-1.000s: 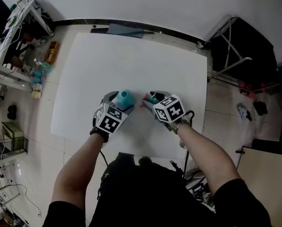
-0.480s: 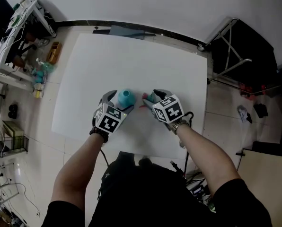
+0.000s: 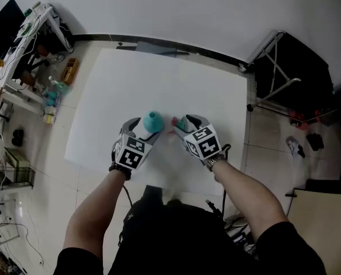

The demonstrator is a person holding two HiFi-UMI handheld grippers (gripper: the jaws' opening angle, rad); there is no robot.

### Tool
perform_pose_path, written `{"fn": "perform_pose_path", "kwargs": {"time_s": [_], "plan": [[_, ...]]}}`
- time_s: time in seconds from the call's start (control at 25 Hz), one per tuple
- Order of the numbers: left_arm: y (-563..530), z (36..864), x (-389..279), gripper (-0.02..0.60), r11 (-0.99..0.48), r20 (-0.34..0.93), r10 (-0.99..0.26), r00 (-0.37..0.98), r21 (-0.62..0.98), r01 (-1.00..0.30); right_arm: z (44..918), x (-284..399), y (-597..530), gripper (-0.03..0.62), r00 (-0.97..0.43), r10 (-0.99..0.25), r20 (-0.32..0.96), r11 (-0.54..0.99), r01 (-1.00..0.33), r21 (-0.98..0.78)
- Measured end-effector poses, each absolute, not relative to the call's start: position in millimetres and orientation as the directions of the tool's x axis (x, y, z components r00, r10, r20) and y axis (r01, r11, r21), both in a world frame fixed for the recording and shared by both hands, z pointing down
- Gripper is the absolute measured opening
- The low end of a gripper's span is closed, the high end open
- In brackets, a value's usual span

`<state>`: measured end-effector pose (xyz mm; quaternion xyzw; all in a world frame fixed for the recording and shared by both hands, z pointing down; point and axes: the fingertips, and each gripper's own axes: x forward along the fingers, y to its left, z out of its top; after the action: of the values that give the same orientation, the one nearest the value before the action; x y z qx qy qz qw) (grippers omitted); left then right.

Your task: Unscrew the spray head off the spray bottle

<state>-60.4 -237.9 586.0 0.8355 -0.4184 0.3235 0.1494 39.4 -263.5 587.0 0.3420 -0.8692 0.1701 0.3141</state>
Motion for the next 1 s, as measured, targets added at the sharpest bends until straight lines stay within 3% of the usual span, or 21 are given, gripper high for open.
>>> {"fn": "perform_pose_path", "kwargs": {"time_s": [0.28, 0.44, 0.68, 1.0], "plan": [[-218, 558, -57, 0.268, -0.555, 0.625, -0.663, 0.412, -0.042, -0.831, 556, 32, -233, 0.193, -0.606, -0.512, 0.608, 0.752, -0.659, -0.024], [-205, 547, -44, 0.197, -0.55, 0.602, -0.678, 0.422, -0.034, -0.835, 544, 33, -218, 0.116, -0.609, -0.535, 0.585, 0.761, -0.648, 0.022], [-190, 523, -27, 0.03, -0.538, 0.551, -0.715, 0.43, -0.043, -0.842, 520, 33, -196, -0.008, -0.613, -0.571, 0.546, 0.752, -0.658, 0.047], [-167, 501, -6, 0.015, -0.534, 0.518, -0.734, 0.439, -0.043, -0.844, 500, 34, -172, -0.008, -0.639, -0.576, 0.51, 0.745, -0.667, 0.005]]}}
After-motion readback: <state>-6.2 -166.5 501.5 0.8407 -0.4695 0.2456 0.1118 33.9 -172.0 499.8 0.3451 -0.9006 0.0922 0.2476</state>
